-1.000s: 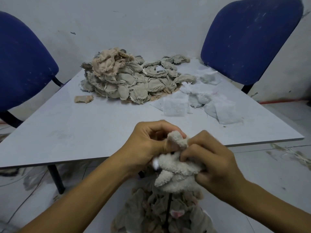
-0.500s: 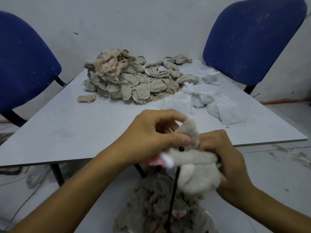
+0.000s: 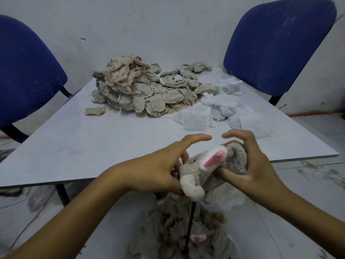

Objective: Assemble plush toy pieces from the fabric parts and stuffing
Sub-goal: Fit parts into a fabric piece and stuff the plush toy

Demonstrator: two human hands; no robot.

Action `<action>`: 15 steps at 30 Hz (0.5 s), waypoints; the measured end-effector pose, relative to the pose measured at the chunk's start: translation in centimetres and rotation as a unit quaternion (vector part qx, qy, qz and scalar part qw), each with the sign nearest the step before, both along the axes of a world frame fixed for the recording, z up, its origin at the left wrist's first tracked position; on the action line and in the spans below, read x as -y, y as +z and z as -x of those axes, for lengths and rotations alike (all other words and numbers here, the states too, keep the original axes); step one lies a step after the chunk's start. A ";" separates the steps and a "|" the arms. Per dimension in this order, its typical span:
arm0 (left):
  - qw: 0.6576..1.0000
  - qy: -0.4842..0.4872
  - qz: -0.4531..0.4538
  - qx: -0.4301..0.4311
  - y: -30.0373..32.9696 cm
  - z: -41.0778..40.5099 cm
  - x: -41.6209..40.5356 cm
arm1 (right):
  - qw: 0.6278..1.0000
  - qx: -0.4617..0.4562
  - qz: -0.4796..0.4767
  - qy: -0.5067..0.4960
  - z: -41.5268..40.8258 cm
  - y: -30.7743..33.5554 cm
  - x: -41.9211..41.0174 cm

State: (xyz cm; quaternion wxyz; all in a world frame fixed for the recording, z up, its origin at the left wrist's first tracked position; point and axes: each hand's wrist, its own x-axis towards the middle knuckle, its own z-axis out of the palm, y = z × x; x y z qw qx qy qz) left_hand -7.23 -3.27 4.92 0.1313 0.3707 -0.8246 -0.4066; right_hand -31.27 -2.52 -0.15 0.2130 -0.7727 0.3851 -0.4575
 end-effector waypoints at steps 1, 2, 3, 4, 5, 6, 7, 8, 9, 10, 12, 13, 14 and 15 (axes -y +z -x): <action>0.999 0.021 0.007 -0.032 0.0 0.1 0.1 | 1.000 -0.008 0.014 0.019 0.3 0.8 0.3; 0.997 0.040 0.004 -0.065 0.0 0.0 0.2 | 0.999 -0.019 0.033 0.037 0.3 1.4 0.4; 0.993 0.054 -0.006 -0.101 0.1 -0.1 0.3 | 0.996 -0.037 0.056 0.057 0.4 1.9 0.5; 0.988 0.063 -0.020 -0.138 0.2 -0.1 0.4 | 0.993 -0.060 0.084 0.064 0.4 2.2 0.5; 0.982 0.072 -0.033 -0.171 0.3 -0.1 0.5 | 0.991 -0.073 0.091 0.061 0.2 2.4 0.4; 0.976 0.082 -0.042 -0.195 0.4 -0.1 0.5 | 0.994 -0.073 0.072 0.049 -0.1 2.5 0.0; 0.972 0.090 -0.048 -0.210 0.3 0.0 0.6 | 0.997 -0.048 0.021 0.048 -0.3 2.5 -0.3; 0.971 0.093 -0.055 -0.211 0.3 0.0 0.6 | 0.997 -0.028 -0.029 0.061 -0.3 2.1 -0.2; 0.975 0.082 -0.068 -0.194 0.2 0.0 0.5 | 0.995 -0.014 -0.069 0.075 -0.2 1.5 0.0; 0.983 0.059 -0.080 -0.152 0.2 0.0 0.5 | 0.993 -0.011 -0.091 0.078 0.0 1.0 0.4; 0.998 0.029 -0.049 -0.037 -0.2 -0.2 0.3 | 0.991 0.008 -0.116 0.070 0.3 1.1 0.7; 0.999 0.033 -0.018 -0.006 -0.4 -0.1 0.2 | 0.990 0.020 -0.120 0.072 0.4 1.3 0.7; 0.999 0.048 0.003 -0.014 -0.5 0.1 0.2 | 0.989 0.024 -0.116 0.086 0.4 1.4 0.7; 0.997 0.066 0.010 -0.047 -0.4 0.2 0.2 | 0.988 0.026 -0.108 0.103 0.3 1.7 0.5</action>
